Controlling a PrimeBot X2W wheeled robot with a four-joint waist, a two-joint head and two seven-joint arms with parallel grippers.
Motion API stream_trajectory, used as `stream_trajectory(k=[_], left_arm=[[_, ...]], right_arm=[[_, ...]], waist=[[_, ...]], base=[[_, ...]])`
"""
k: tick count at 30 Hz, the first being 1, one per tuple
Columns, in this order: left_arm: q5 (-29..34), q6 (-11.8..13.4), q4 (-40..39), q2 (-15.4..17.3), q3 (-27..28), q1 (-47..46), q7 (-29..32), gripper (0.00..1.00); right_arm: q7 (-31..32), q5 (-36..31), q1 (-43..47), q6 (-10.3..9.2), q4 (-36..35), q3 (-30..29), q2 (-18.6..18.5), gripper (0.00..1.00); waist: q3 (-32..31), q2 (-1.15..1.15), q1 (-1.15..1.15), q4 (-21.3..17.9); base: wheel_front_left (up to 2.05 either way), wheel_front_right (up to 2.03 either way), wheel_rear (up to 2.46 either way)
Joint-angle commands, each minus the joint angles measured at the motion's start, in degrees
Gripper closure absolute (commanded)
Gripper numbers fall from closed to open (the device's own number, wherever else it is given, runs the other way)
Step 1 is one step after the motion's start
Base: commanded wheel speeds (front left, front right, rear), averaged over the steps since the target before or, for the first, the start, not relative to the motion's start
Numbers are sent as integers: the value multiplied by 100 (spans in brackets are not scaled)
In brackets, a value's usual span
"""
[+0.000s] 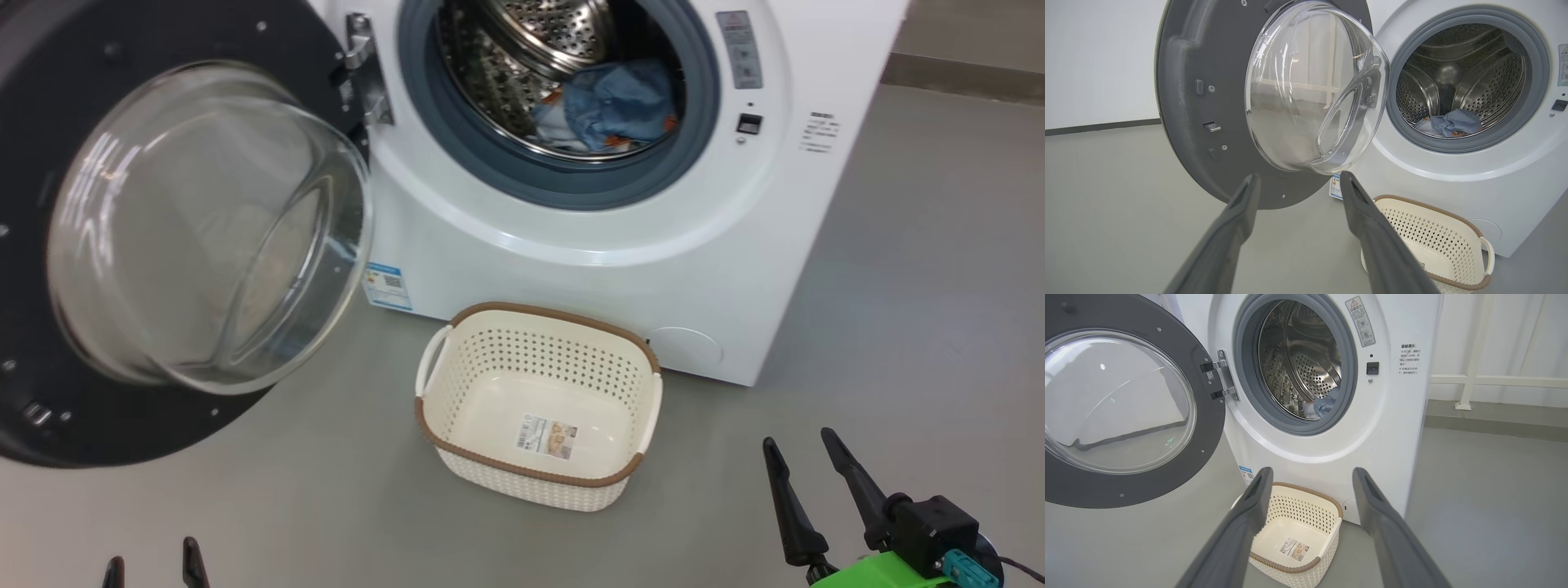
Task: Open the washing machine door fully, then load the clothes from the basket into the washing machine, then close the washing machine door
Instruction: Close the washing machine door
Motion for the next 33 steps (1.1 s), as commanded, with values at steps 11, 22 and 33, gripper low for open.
stream_trajectory(k=[11, 22, 33], left_arm=[[17, 184, -273, 21, 127, -4, -47, 0], [-152, 445, -478, 21, 144, 89, -47, 0], [-177, 558, -573, 21, 69, 148, -47, 0]], right_arm=[[-60, -98, -65, 9, -169, 93, -15, 0], [18, -174, -340, 9, -86, 285, -15, 0], [17, -185, -422, 9, 18, 316, -15, 0]], waist=[[16, 0, 0, 779], [165, 0, 0, 873], [210, 0, 0, 885]], base=[[0, 0, 0], [0, 0, 0], [0, 0, 0]])
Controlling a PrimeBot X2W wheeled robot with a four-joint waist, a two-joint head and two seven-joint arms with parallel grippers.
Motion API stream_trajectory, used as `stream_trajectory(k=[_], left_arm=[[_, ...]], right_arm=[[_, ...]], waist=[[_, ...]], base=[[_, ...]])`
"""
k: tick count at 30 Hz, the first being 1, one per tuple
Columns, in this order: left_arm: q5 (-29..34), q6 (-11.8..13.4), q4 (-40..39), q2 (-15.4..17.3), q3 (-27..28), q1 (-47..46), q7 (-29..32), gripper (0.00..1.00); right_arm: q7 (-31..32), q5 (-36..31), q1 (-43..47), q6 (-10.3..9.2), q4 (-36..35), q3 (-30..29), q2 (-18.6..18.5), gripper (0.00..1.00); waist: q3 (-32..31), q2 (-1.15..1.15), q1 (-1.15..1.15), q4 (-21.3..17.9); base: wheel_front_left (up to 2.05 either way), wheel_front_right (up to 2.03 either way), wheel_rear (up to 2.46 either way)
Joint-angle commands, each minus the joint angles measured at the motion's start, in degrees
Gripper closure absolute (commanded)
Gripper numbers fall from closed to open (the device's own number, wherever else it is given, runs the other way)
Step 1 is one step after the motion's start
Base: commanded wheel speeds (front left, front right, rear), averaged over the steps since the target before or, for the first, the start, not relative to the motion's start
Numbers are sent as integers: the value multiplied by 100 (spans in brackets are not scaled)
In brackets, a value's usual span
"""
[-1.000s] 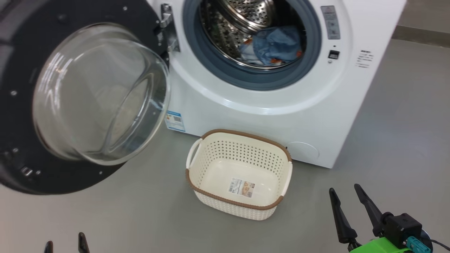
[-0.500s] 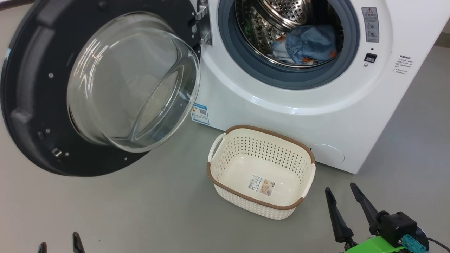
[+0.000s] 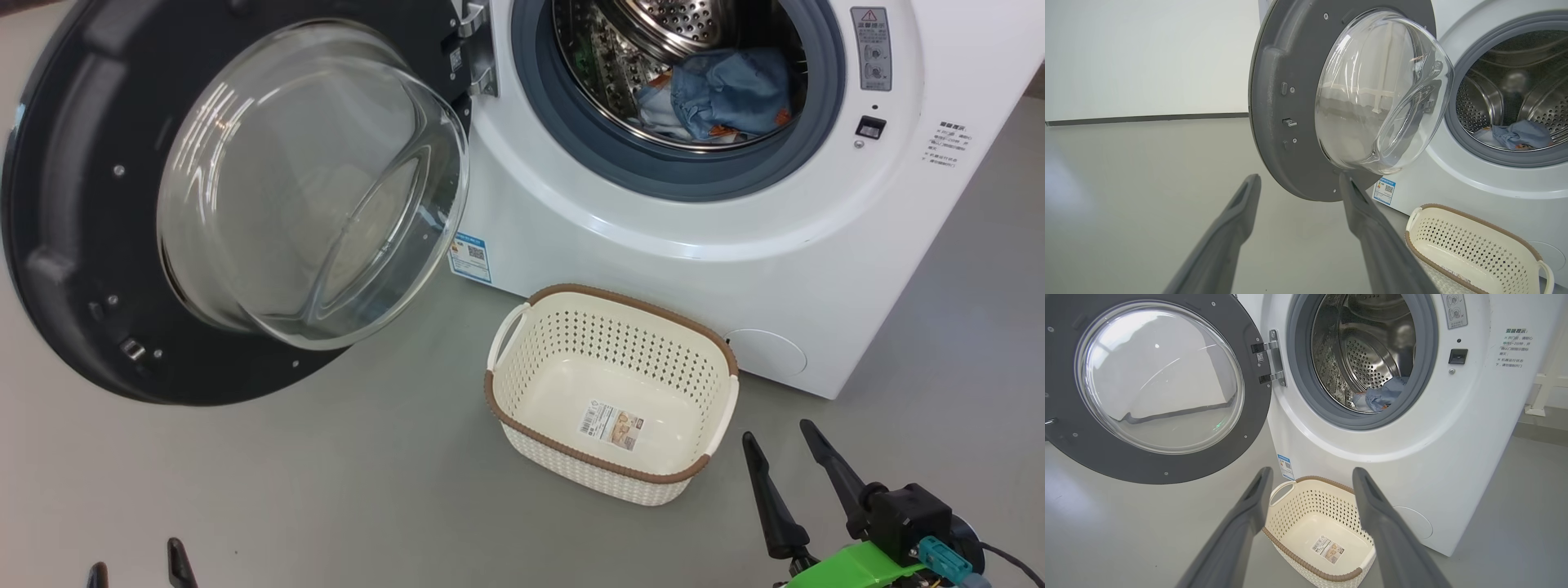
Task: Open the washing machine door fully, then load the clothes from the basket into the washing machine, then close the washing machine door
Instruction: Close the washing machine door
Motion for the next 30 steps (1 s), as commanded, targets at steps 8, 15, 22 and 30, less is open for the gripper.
stream_trajectory(k=[8, 15, 22, 30], left_arm=[[-62, 102, -190, 21, 126, -30, -46, 0], [-65, 69, -221, 21, 130, -12, -46, 100], [-339, -12, -311, 21, 305, -63, -46, 100], [-768, -534, -363, 27, 1353, -369, -46, 100]], right_arm=[[-19, 12, -223, 9, -101, 172, -16, 0], [-21, 32, -231, 9, -92, 187, -16, 0], [-24, 53, -236, 9, -84, 206, -16, 0], [-19, 69, -256, 9, -72, 229, -16, 0]], waist=[[-23, 0, 0, -9], [-27, 0, 0, -5], [-33, 0, 0, -4], [-36, 0, 0, -10]], base=[[0, 0, 0], [0, 0, 0], [0, 0, 0], [0, 0, 0]])
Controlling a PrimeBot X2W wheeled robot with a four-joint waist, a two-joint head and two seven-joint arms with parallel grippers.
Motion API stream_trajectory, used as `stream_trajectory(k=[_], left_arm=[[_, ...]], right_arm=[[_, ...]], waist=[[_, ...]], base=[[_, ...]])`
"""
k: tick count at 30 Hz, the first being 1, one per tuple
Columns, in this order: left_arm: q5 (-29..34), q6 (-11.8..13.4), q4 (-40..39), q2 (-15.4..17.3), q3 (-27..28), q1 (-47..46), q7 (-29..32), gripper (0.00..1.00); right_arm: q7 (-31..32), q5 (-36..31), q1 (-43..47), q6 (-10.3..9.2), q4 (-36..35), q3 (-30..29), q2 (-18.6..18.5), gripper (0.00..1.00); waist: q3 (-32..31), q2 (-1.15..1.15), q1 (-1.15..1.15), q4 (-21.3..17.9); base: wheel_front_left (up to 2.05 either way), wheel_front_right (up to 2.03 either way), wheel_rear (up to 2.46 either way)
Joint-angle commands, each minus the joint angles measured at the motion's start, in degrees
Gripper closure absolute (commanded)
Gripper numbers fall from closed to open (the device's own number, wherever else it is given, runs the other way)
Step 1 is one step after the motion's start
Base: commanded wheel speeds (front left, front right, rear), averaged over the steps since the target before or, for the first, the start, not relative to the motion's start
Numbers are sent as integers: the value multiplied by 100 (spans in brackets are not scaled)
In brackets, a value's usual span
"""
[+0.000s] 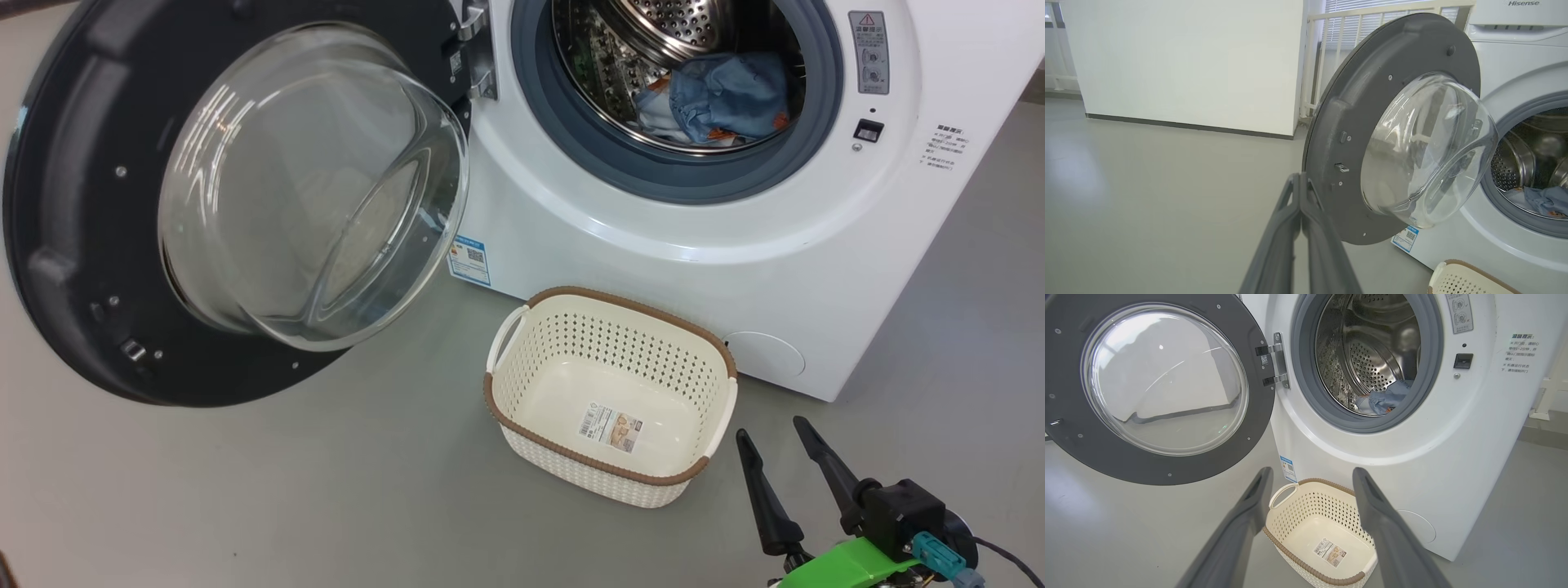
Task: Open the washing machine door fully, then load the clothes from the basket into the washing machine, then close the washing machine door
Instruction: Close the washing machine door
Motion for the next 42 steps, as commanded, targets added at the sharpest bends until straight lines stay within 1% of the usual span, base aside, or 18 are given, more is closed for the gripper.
stream_trajectory(k=[1, 3, 6, 8, 9, 11, 13, 16, 18, 20, 23, 27, 28, 30, 31, 32, 38, 42], left_arm=[[-29, -123, -149, 36, 326, -365, -46, 100], [-158, -336, -98, 41, 558, -535, -46, 100], [-205, -616, 26, 145, 826, -823, -46, 100], [-234, -761, 117, 276, 979, -1041, -46, 100], [-384, -848, 230, 379, 1119, -1296, -46, 100], [-472, -917, 368, 585, 1188, -1530, -45, 100], [-716, -968, 539, 734, 1278, -1819, 22, 100], [-1170, -1034, 877, 960, 1447, -2312, 133, 100], [-1615, -1065, 1184, 1069, 1595, -2692, 283, 100], [-1818, -1114, 1471, 1340, 1630, -3005, 424, 100], [-2397, -1160, 1972, 1579, 1738, -3522, 768, 100], [-3150, -1196, 2801, 1893, 1796, -4133, 1486, 100], [-3406, -1206, 3000, 1941, 1850, -4297, 1665, 100], [-4203, -1178, 3460, 1875, 2121, -4693, 2119, 100], [-4360, -1166, 3656, 1970, 2178, -4779, 2305, 100], [-4471, -1131, 3855, 2056, 2246, -4847, 2416, 100], [-4861, -1045, 4551, 2332, 2479, -5151, 2754, 100], [-5186, -1078, 4819, 2366, 2614, -5411, 2957, 100]], right_arm=[[-17, 69, -202, 9, -124, 166, -15, 0], [-10, 93, -210, 9, -127, 172, -15, 0], [5, 103, -220, 9, -135, 174, -15, 0], [16, 104, -221, 9, -143, 168, -15, 0], [23, 106, -217, 9, -151, 159, -15, 0], [28, 110, -208, 9, -165, 149, -15, 0], [32, 114, -187, 9, -188, 139, -15, 0], [42, 121, -151, 9, -228, 118, -15, 0], [53, 121, -126, 9, -261, 101, -15, 0], [71, 118, -108, 9, -296, 82, -15, 0], [100, 113, -72, 9, -356, 42, -15, 0], [153, 103, -44, 9, -432, 14, -15, 0], [168, 102, -47, 9, -450, 13, -15, 0], [200, 114, -44, 9, -475, -1, -15, 0], [219, 101, -50, 9, -489, 5, -15, 0], [235, 94, -61, 9, -502, 10, -15, 0], [309, 39, -110, 9, -589, 19, -15, 0], [388, -22, -134, 9, -686, -6, -27, 0]], waist=[[2, 0, 0, -3], [13, 0, 0, -8], [24, 0, 0, -16], [27, 0, 0, -23], [27, 0, 0, -29], [28, 0, 0, -37], [31, 0, 0, -44], [46, 0, 0, -54], [57, 0, 0, -61], [72, 0, 0, -70], [98, 0, 0, -78], [141, 0, 0, -110], [159, 0, 0, -131], [186, 0, 0, -170], [209, 0, 0, -198], [230, 0, 0, -229], [348, 0, 0, -400], [480, 0, 0, -506]], base=[[0, 0, 0], [0, 0, 0], [0, 0, 0], [0, 0, 0], [0, 0, 0], [0, 0, 0], [0, 0, 0], [0, 0, 0], [0, 0, 0], [0, 0, 0], [0, 0, 0], [0, 0, 0], [0, 0, 0], [0, 0, 0], [0, 0, 0], [0, 0, 0], [0, 0, 0], [0, 0, 0]])
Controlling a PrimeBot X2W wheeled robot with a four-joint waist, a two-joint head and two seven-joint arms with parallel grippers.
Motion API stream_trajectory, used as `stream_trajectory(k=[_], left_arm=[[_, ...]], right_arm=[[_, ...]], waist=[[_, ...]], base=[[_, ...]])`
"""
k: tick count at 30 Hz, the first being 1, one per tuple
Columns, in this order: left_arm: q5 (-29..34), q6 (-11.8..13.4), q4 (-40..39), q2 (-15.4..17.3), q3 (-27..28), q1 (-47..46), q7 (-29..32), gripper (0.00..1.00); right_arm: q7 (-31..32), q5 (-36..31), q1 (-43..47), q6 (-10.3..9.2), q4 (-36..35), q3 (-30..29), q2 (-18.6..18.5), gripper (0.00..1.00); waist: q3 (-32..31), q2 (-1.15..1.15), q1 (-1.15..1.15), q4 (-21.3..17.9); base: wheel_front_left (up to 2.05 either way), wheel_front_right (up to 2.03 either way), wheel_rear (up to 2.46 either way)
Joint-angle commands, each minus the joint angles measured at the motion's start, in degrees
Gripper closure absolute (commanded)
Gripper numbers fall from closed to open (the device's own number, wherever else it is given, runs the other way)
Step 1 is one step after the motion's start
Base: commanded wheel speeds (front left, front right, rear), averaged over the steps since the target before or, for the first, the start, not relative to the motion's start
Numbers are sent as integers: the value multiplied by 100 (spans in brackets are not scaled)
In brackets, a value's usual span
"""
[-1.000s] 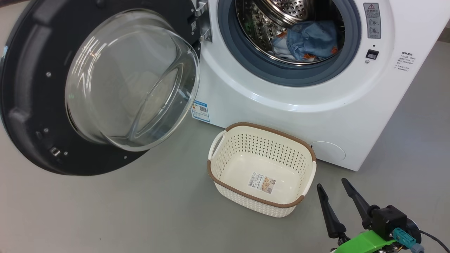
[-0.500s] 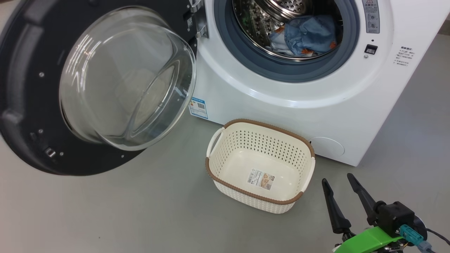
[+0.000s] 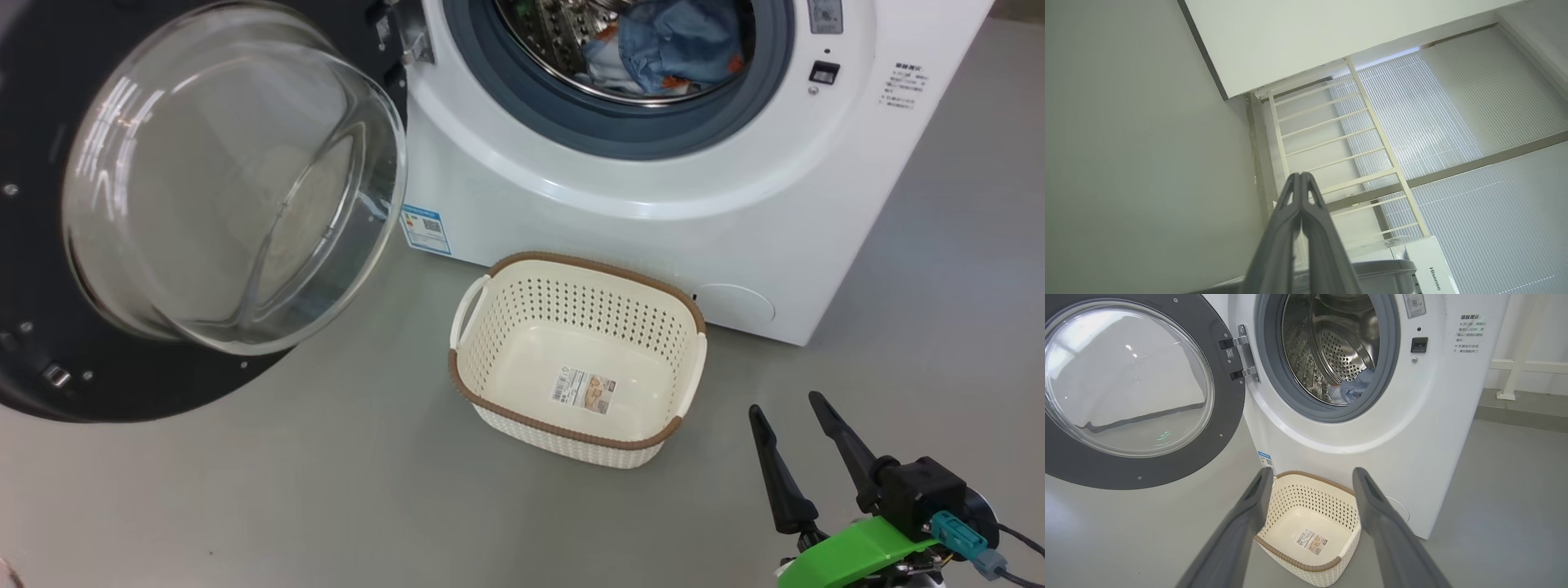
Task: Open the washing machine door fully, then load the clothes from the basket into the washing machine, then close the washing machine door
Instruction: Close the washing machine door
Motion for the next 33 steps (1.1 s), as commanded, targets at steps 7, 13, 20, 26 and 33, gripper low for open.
stream_trajectory(k=[7, 13, 20, 26, 33], left_arm=[[-328, -98, 142, 431, 201, -266, 351, 100], [-417, -154, 229, 432, 235, -288, 381, 100], [-505, -189, 331, 400, 241, -354, 404, 100], [-535, -198, 385, 419, 198, -351, 540, 100], [-629, -108, 437, 390, 41, -267, 1128, 100]], right_arm=[[105, -57, -197, 9, -317, 115, -61, 0], [152, -81, -250, 9, -408, 93, -82, 0], [166, -87, -285, 9, -450, 62, -93, 0], [172, -66, -316, 9, -443, 57, -91, 0], [154, -17, -298, 9, -394, 51, -83, 0]], waist=[[339, 0, 0, -300], [509, 0, 0, -485], [628, 0, 0, -666], [667, 0, 0, -741], [630, 0, 0, -743]], base=[[0, 0, 0], [0, 0, 0], [0, 0, 0], [0, 0, 0], [0, 0, 0]])
